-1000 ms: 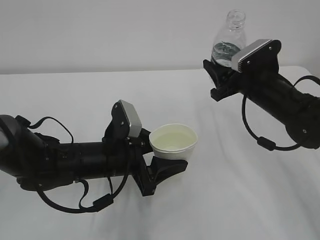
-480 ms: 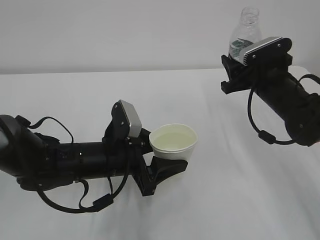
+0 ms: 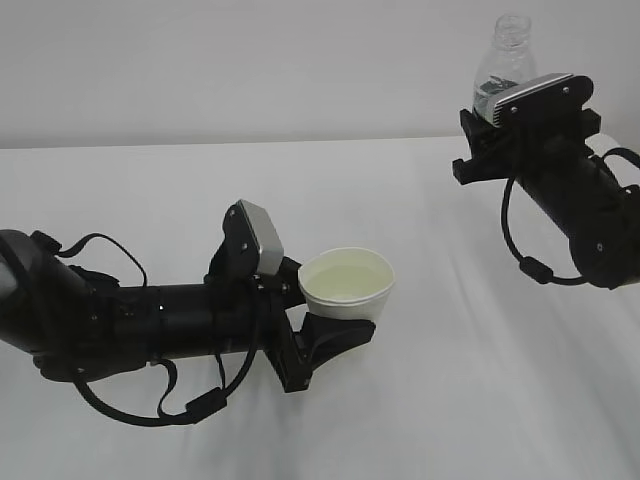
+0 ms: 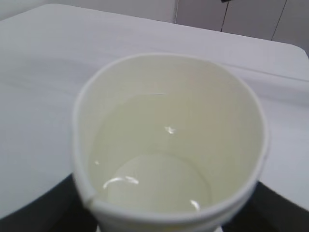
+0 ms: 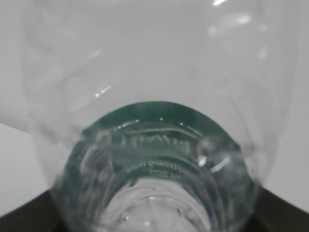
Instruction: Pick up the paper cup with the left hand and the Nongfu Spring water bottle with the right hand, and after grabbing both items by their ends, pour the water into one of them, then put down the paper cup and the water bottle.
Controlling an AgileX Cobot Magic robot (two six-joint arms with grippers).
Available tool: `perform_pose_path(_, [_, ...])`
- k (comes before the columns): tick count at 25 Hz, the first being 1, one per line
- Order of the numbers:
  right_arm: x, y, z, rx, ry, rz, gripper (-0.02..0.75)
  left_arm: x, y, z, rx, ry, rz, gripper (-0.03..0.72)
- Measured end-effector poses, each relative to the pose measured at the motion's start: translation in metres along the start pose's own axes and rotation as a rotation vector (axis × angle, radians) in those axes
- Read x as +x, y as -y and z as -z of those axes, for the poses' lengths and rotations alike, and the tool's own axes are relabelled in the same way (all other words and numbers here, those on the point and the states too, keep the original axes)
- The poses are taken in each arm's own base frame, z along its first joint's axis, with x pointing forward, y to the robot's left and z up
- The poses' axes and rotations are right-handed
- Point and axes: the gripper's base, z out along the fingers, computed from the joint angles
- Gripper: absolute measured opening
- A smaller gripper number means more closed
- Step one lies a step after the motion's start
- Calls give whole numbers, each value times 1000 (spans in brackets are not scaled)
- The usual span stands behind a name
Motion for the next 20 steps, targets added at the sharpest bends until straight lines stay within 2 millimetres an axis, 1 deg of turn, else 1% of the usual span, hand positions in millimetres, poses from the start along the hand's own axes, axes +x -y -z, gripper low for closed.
perform_pose_path(4, [5, 2, 0, 22, -57, -39, 466, 0, 0, 0, 0, 0, 0, 483])
perform_pose_path(15, [11, 2, 1, 32, -122, -153, 466, 0, 0, 0, 0, 0, 0, 483])
perform_pose_path(20, [17, 3, 2, 56, -181, -195, 466, 0, 0, 0, 0, 0, 0, 483])
